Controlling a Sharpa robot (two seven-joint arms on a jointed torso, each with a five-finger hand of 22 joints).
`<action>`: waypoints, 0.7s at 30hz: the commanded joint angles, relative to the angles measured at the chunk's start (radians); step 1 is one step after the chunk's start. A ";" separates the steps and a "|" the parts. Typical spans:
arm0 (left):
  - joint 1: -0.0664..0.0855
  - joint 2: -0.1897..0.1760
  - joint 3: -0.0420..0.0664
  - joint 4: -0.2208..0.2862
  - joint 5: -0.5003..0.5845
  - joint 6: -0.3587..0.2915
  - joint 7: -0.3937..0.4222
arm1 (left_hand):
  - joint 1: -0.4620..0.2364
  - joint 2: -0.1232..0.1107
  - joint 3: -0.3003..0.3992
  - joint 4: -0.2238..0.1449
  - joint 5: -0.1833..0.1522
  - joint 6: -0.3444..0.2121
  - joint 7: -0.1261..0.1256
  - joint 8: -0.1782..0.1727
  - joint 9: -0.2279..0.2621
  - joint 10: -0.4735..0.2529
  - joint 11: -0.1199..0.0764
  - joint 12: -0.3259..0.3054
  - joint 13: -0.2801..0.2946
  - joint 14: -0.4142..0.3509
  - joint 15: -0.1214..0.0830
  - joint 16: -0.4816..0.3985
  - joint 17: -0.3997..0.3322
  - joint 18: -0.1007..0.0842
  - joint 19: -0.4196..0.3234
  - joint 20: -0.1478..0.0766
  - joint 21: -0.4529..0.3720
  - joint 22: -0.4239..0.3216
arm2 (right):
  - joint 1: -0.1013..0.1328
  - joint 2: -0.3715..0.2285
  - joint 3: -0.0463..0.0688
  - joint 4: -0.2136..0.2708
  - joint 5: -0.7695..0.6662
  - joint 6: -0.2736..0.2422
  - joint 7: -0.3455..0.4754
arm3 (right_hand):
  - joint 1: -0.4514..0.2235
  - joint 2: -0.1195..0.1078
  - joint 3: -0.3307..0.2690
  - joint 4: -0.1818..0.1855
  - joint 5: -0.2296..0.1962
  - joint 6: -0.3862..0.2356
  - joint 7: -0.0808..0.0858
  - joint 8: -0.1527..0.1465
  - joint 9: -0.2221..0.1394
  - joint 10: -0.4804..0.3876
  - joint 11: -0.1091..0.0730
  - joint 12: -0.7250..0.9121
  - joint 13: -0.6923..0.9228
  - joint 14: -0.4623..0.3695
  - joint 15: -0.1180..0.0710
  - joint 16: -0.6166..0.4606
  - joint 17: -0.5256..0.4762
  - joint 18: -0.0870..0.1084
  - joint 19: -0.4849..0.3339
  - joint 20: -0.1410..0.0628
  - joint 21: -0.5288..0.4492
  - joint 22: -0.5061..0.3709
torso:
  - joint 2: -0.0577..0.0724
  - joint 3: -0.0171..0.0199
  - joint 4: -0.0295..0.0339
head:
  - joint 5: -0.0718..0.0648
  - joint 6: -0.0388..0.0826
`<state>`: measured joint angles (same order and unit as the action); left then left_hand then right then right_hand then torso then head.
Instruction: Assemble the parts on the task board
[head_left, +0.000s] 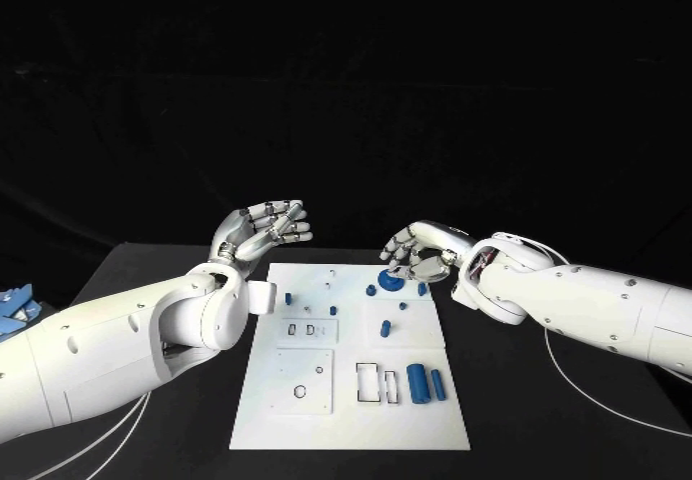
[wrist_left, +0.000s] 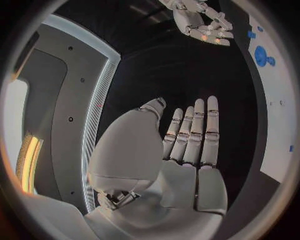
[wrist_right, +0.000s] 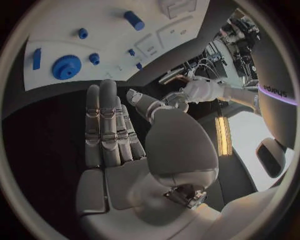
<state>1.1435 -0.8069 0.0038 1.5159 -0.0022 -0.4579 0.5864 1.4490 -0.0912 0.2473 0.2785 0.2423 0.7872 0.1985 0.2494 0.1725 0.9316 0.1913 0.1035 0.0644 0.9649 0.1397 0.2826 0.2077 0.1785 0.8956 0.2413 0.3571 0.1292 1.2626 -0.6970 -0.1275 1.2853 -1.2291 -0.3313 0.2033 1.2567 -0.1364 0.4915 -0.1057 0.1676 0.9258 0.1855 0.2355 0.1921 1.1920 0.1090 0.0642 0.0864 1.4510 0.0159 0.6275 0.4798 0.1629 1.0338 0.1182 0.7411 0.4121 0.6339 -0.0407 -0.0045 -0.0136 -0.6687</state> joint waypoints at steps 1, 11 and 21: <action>0.002 -0.007 0.004 0.018 -0.004 0.025 0.015 | 0.002 -0.010 0.008 0.000 -0.006 0.006 0.042 -0.003 -0.001 0.006 0.001 -0.007 0.000 0.006 0.002 -0.002 0.001 0.007 0.009 0.001 0.004 -0.001 | 0.003 0.013 0.001 -0.003 -0.210 0.024 -0.143 | 0.003 -0.020 0.016 0.004 0.043 0.016 0.000 0.000 0.008 -0.024 0.001 0.007 0.019 -0.001 0.000 0.108 0.085 0.019 0.020 -0.005 0.047 0.035 | 0.017 -0.0071 0.0016 | -0.003 0.000; 0.006 -0.029 0.014 0.056 -0.004 0.026 0.016 | 0.001 -0.012 0.010 0.001 -0.006 0.005 0.043 -0.005 -0.001 0.005 0.002 -0.012 -0.001 0.003 0.003 -0.007 0.002 0.006 0.014 0.000 0.005 -0.003 | 0.012 0.050 0.001 -0.012 -0.325 0.057 -0.227 | -0.014 -0.041 0.020 0.028 0.025 0.007 0.000 0.003 0.023 -0.075 0.004 0.030 0.048 0.016 0.008 0.432 0.403 0.017 0.035 0.001 0.109 0.098 | 0.040 -0.0134 0.0066 | -0.006 0.000; 0.018 -0.040 0.018 0.077 -0.005 0.029 0.009 | 0.000 -0.015 0.012 0.001 -0.006 0.003 0.045 -0.008 -0.002 0.001 0.004 -0.018 -0.001 -0.003 0.005 -0.013 0.002 0.005 0.018 0.000 0.004 -0.005 | 0.013 0.081 0.001 -0.030 -0.377 0.093 -0.258 | -0.014 -0.051 0.016 0.040 0.005 -0.010 0.001 -0.005 0.028 -0.116 0.009 0.038 0.056 0.022 0.013 0.529 0.489 0.002 0.086 0.007 0.191 0.210 | 0.058 -0.0128 0.0113 | -0.004 0.003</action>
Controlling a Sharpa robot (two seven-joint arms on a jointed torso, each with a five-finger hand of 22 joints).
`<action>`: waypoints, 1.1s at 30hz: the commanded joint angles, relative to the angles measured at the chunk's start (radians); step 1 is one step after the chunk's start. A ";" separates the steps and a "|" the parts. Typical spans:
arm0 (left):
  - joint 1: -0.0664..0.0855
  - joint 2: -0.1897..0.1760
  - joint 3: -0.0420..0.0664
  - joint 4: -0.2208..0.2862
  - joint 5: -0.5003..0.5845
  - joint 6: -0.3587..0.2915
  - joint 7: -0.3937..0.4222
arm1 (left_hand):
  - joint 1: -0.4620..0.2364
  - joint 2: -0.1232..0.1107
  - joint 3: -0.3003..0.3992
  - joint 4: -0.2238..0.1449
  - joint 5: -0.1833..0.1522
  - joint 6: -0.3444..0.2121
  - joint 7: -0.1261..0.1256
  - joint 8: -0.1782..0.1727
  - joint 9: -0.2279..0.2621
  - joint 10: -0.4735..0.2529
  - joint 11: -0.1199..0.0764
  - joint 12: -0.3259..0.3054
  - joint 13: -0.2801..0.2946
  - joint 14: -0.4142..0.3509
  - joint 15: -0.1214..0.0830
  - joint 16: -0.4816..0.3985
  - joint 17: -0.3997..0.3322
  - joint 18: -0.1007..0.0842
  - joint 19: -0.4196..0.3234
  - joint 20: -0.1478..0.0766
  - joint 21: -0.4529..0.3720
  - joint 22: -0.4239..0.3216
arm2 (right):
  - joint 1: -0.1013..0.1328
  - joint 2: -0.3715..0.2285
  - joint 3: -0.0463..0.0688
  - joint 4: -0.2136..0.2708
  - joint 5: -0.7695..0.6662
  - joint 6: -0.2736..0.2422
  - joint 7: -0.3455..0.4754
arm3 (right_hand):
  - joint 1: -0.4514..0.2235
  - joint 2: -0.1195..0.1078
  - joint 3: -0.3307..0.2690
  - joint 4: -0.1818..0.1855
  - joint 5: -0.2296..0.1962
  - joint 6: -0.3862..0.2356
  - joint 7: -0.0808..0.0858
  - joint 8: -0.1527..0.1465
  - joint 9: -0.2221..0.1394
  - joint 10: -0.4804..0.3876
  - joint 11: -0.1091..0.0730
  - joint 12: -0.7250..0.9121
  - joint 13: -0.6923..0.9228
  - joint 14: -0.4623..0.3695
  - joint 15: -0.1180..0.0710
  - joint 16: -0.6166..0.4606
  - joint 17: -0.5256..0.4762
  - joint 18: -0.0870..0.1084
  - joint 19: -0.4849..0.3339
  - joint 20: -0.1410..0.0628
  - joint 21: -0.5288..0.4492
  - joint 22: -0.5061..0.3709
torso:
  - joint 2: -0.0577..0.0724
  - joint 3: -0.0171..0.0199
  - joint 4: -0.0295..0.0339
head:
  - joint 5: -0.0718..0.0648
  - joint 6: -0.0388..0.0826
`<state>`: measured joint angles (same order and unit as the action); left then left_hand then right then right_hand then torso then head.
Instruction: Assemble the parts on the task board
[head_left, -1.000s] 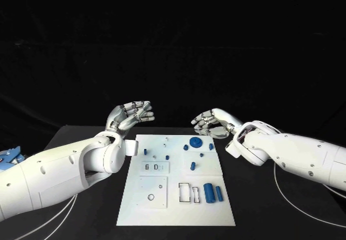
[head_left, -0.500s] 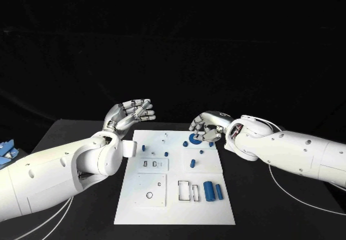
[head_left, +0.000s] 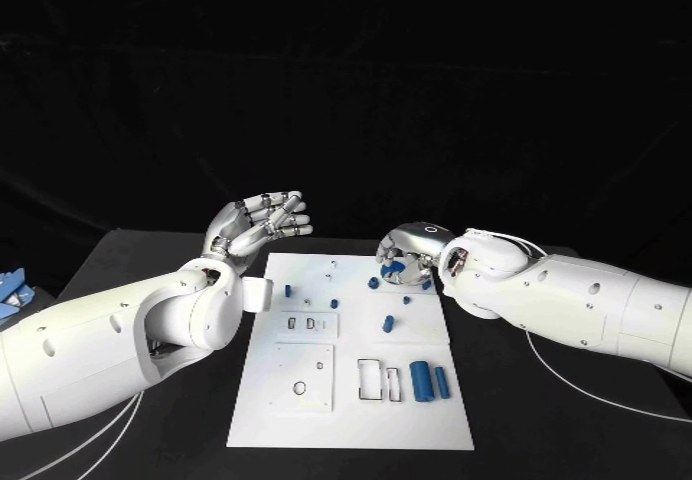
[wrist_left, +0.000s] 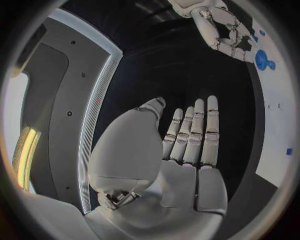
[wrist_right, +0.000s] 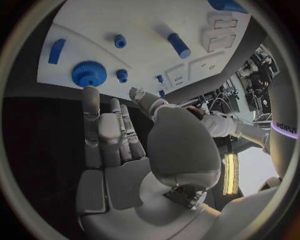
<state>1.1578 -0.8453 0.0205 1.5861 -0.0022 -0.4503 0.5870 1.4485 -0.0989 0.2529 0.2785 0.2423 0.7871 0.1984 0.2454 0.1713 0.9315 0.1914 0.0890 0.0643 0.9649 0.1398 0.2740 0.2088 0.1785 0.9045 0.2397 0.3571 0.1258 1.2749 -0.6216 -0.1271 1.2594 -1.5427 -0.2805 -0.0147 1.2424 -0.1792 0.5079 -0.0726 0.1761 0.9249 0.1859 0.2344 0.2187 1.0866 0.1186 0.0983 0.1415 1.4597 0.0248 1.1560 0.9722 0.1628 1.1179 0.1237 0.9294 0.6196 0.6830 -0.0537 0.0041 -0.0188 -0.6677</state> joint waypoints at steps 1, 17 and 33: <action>0.005 -0.002 0.001 0.008 -0.005 0.021 0.007 | 0.000 -0.007 0.007 0.001 -0.006 0.003 0.045 -0.004 -0.001 0.001 0.004 -0.005 -0.001 -0.005 0.005 -0.005 0.001 0.005 0.009 0.001 0.004 -0.002 | 0.000 0.008 0.000 -0.006 -0.065 0.046 -0.041 | 0.000 -0.008 0.000 0.008 -0.004 -0.009 0.001 -0.004 0.002 -0.013 0.000 0.004 0.001 0.013 0.004 0.002 -0.002 0.002 0.002 0.001 0.003 0.003 | 0.012 0.0006 0.0037 | 0.001 0.003; 0.013 -0.014 0.002 0.029 -0.005 0.023 -0.002 | -0.001 -0.008 0.008 0.001 -0.007 0.003 0.045 -0.005 -0.002 0.001 0.004 -0.007 -0.001 -0.008 0.006 -0.009 0.001 0.005 0.010 0.002 0.003 -0.003 | -0.002 0.037 0.000 -0.027 -0.073 0.063 -0.035 | 0.006 0.000 0.005 0.016 -0.002 -0.001 0.003 0.000 0.008 -0.023 0.001 0.021 0.004 0.025 0.006 0.074 0.072 -0.012 0.042 0.005 0.070 0.096 | 0.027 0.0000 0.0037 | 0.000 -0.001; 0.015 -0.018 0.004 0.033 -0.003 0.026 -0.008 | -0.002 -0.009 0.011 0.001 -0.006 -0.001 0.048 -0.009 -0.003 -0.004 0.007 -0.015 -0.001 -0.015 0.008 -0.016 0.001 0.004 0.011 0.002 0.000 -0.006 | -0.009 0.059 0.000 -0.043 -0.071 0.070 -0.030 | 0.006 0.010 0.016 0.027 0.001 0.007 0.002 0.003 0.013 -0.018 0.000 0.037 0.007 0.028 0.007 0.107 0.101 -0.019 0.064 0.005 0.111 0.151 | 0.040 -0.0051 0.0044 | -0.007 -0.004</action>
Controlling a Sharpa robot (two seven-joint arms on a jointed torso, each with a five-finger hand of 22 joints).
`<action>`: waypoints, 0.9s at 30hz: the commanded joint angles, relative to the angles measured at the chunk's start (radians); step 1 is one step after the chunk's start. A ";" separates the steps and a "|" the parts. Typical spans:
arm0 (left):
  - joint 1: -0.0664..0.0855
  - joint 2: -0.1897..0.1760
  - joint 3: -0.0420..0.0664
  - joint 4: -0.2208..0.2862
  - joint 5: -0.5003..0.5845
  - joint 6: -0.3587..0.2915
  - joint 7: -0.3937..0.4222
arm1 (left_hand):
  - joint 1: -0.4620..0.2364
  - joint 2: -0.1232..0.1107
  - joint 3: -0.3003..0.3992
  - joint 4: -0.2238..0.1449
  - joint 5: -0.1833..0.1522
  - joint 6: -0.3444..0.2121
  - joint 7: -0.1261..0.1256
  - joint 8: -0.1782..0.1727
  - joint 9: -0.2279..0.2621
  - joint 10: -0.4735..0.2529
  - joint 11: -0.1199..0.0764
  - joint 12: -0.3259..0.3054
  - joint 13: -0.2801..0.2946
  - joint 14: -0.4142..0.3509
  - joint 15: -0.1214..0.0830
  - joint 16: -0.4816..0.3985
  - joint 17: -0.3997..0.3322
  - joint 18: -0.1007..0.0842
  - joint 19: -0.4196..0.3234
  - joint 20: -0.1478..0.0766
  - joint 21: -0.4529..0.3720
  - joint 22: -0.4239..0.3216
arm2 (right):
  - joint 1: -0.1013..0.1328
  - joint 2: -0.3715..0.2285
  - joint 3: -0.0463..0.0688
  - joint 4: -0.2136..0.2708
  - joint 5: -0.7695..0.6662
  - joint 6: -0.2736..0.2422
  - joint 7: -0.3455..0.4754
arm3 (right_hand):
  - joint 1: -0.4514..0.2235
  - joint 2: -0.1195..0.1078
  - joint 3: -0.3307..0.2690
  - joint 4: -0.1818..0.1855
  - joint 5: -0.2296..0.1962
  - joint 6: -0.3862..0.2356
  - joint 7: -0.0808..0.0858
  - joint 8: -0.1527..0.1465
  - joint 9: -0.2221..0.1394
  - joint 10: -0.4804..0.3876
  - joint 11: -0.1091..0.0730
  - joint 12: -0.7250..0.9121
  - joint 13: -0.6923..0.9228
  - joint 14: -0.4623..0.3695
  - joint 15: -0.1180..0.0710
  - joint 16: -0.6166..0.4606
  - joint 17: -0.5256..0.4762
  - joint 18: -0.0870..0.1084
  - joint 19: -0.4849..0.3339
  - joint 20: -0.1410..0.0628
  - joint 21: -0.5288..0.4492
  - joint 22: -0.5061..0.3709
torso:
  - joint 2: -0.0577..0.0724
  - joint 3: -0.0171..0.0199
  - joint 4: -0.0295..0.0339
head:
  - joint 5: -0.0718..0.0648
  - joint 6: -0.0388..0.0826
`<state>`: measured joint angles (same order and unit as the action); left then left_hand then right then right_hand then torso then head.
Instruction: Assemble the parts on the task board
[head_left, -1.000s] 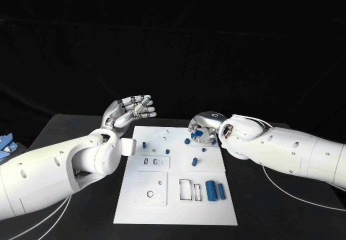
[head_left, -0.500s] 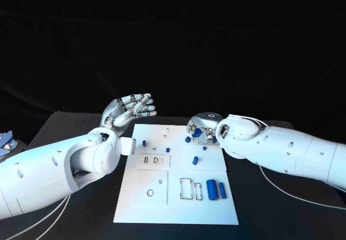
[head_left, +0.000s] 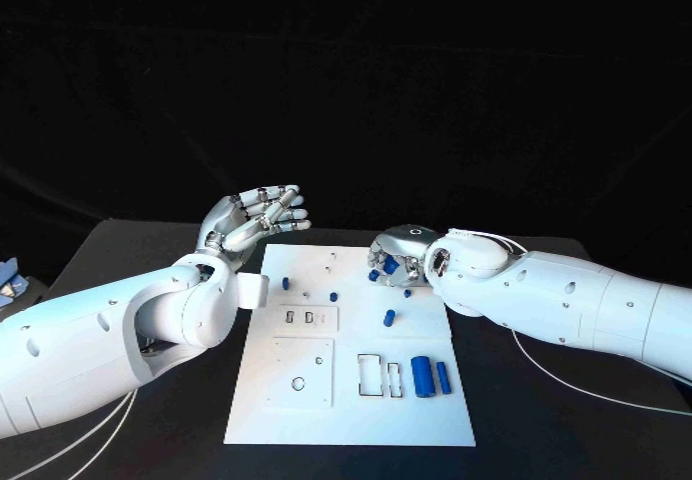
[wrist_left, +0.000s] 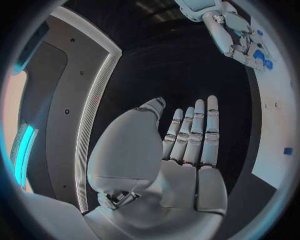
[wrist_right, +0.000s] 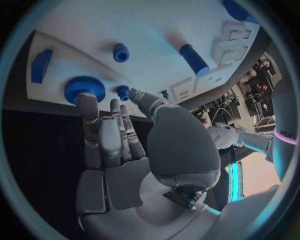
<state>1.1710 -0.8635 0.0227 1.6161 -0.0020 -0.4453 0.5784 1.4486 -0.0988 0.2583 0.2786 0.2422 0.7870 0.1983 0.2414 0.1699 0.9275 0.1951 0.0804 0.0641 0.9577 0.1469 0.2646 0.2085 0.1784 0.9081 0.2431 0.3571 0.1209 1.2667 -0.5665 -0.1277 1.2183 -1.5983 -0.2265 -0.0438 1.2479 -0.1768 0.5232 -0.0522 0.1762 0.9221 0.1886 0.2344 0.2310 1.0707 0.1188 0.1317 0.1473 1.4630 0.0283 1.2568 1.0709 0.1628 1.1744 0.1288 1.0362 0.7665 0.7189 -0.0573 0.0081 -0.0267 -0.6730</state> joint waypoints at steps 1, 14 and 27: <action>0.002 0.000 0.001 0.003 -0.003 0.021 0.000 | -0.002 -0.010 0.006 0.001 -0.006 -0.001 0.048 -0.005 -0.002 0.000 0.003 -0.006 -0.001 -0.007 0.001 -0.007 0.002 0.004 0.008 -0.001 0.000 -0.001 | -0.001 0.005 0.000 -0.003 -0.015 0.015 -0.001 | 0.001 0.010 0.003 0.008 0.001 0.011 -0.001 0.004 0.002 -0.002 0.000 0.006 0.001 0.025 0.003 0.010 0.004 -0.020 0.009 0.000 0.008 0.010 | 0.005 -0.0020 0.0009 | 0.001 0.002; 0.002 -0.001 0.002 0.003 -0.002 0.022 -0.002 | -0.002 -0.009 0.008 0.000 -0.006 -0.001 0.048 -0.006 -0.002 -0.001 0.003 -0.008 -0.001 -0.009 0.002 -0.009 0.002 0.004 0.008 -0.001 -0.001 -0.002 | -0.004 0.017 0.000 -0.012 -0.016 0.008 0.000 | 0.000 0.026 0.019 0.022 -0.001 0.026 -0.007 0.012 0.009 0.007 -0.005 0.020 0.002 0.023 -0.001 0.024 0.006 -0.025 0.026 -0.001 0.041 0.054 | 0.012 -0.0040 0.0021 | 0.003 0.006; 0.002 -0.006 0.002 0.005 0.004 0.024 -0.002 | -0.001 -0.008 0.010 0.000 -0.006 -0.003 0.048 -0.007 -0.002 -0.003 0.004 -0.010 -0.001 -0.010 0.002 -0.011 0.002 0.004 0.009 0.000 -0.001 -0.003 | -0.005 0.017 0.000 -0.002 -0.043 -0.044 -0.047 | 0.045 0.070 0.078 0.011 -0.042 0.082 -0.037 0.058 0.047 0.075 -0.036 0.077 0.019 0.029 -0.025 0.080 0.059 -0.041 0.071 -0.019 0.129 0.175 | 0.017 -0.0047 0.0047 | 0.004 0.003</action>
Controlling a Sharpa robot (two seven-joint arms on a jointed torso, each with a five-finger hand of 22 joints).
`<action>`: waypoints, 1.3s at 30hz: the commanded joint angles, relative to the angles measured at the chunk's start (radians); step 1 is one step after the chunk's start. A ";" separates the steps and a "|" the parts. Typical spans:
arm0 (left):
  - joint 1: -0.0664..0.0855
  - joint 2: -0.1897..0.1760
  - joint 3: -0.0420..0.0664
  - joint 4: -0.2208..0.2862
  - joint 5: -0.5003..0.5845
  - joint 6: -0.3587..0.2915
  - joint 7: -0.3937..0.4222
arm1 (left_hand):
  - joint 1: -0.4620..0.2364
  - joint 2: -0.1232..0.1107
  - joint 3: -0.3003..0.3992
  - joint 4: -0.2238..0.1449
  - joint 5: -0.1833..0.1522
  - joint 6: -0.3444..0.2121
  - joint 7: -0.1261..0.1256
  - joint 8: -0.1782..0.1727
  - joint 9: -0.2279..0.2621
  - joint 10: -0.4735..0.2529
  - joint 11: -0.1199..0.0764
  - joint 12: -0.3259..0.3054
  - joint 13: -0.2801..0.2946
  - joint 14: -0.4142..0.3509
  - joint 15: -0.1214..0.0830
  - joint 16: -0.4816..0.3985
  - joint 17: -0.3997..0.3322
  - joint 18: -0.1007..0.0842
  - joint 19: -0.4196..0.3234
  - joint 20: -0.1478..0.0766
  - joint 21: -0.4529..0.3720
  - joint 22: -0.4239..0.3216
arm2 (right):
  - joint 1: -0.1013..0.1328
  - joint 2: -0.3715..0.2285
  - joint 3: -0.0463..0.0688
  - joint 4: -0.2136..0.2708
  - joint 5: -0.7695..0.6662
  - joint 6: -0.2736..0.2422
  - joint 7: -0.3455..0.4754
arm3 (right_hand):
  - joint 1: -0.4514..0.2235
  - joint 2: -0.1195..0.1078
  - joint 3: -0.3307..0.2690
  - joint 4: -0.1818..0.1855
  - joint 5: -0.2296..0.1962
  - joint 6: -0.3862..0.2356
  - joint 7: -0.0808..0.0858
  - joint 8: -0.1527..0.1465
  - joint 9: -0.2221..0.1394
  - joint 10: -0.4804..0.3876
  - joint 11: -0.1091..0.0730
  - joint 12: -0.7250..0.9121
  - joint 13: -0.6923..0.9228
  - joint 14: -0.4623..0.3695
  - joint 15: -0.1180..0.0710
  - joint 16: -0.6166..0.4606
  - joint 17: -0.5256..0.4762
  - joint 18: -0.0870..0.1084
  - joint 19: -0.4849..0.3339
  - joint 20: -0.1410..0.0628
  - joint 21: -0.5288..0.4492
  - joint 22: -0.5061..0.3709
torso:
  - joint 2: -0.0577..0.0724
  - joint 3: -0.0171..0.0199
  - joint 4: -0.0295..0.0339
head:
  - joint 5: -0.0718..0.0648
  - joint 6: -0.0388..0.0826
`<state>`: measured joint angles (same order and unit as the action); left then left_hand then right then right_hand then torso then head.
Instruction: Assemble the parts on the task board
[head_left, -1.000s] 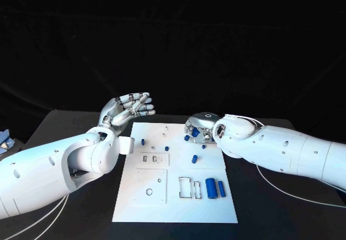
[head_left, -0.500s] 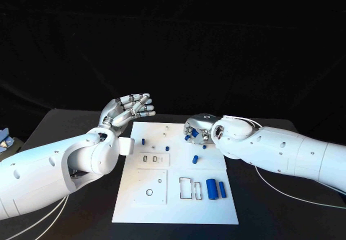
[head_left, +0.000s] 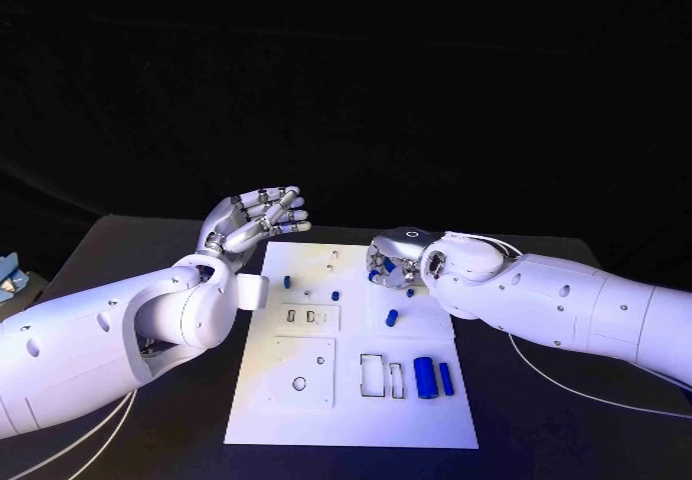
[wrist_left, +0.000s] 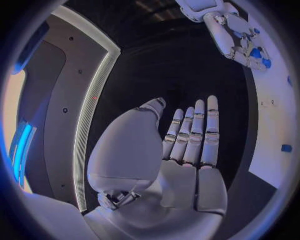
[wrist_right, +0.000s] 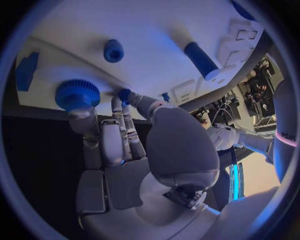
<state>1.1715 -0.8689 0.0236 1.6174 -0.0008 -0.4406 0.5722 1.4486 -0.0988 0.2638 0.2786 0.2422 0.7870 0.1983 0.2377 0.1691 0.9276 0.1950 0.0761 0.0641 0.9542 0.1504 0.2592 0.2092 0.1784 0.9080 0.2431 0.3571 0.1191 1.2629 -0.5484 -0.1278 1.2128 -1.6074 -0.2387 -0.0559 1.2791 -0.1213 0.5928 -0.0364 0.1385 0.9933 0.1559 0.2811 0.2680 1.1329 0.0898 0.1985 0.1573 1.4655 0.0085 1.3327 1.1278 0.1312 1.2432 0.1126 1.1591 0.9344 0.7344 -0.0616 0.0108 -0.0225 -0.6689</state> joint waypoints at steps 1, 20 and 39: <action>0.002 -0.001 0.001 0.003 0.003 0.020 0.004 | -0.002 -0.008 0.005 0.000 -0.006 -0.003 0.048 -0.004 -0.002 -0.003 0.004 -0.006 -0.001 -0.007 -0.002 -0.005 0.001 0.004 0.009 0.000 -0.001 -0.001 | -0.001 -0.001 0.000 0.004 -0.036 -0.043 -0.038 | 0.019 0.018 0.011 -0.009 -0.008 0.015 -0.007 0.017 0.015 0.019 -0.010 0.016 0.012 0.026 -0.008 0.006 0.002 -0.009 0.003 -0.005 0.009 0.011 | 0.001 -0.0004 0.0024 | 0.000 -0.001; 0.002 0.000 0.001 -0.011 0.010 0.028 0.008 | -0.003 -0.007 0.009 0.000 -0.006 -0.004 0.049 -0.006 -0.002 -0.004 0.004 -0.009 -0.001 -0.003 -0.003 -0.006 0.004 0.006 0.021 -0.002 0.004 0.000 | -0.004 0.035 0.001 0.004 -0.023 -0.315 -0.024 | 0.017 0.008 0.016 -0.030 0.002 0.019 -0.015 0.045 0.053 0.030 -0.020 0.041 0.034 0.030 -0.017 0.023 0.016 -0.017 0.018 -0.016 0.046 0.063 | 0.008 -0.0019 0.0035 | -0.001 0.010; 0.002 0.008 0.002 -0.005 0.012 0.030 0.008 | -0.003 -0.007 0.010 0.000 -0.006 -0.003 0.048 -0.006 -0.002 -0.004 0.004 -0.009 -0.001 -0.002 -0.003 -0.007 0.004 0.006 0.022 -0.002 0.004 0.000 | -0.008 0.162 0.001 -0.151 0.008 -0.306 0.010 | 0.014 0.002 0.014 -0.032 0.000 0.013 -0.013 0.045 0.057 0.026 -0.019 0.042 0.037 0.031 -0.016 0.029 0.024 -0.018 0.019 -0.015 0.050 0.070 | 0.015 -0.0068 0.0114 | -0.003 0.019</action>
<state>1.1717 -0.8640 0.0241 1.6092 0.0078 -0.4304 0.5720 1.4486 -0.0988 0.2693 0.2785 0.2422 0.7869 0.1983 0.2377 0.1680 0.9276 0.1950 0.0717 0.0640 0.9542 0.1503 0.2592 0.2120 0.1781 0.9222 0.2397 0.3570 0.1194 1.2563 -0.3898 -0.1269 1.0673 -1.6048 -0.5426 -0.0616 1.2887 -0.1123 0.6112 -0.0662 0.1382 1.0126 0.1443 0.3205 0.3245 1.1527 0.0861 0.2354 0.1715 1.4665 -0.0004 1.3577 1.1500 0.1313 1.2573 0.0984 1.2062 1.0042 0.7488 -0.0684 0.0210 -0.0268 -0.6494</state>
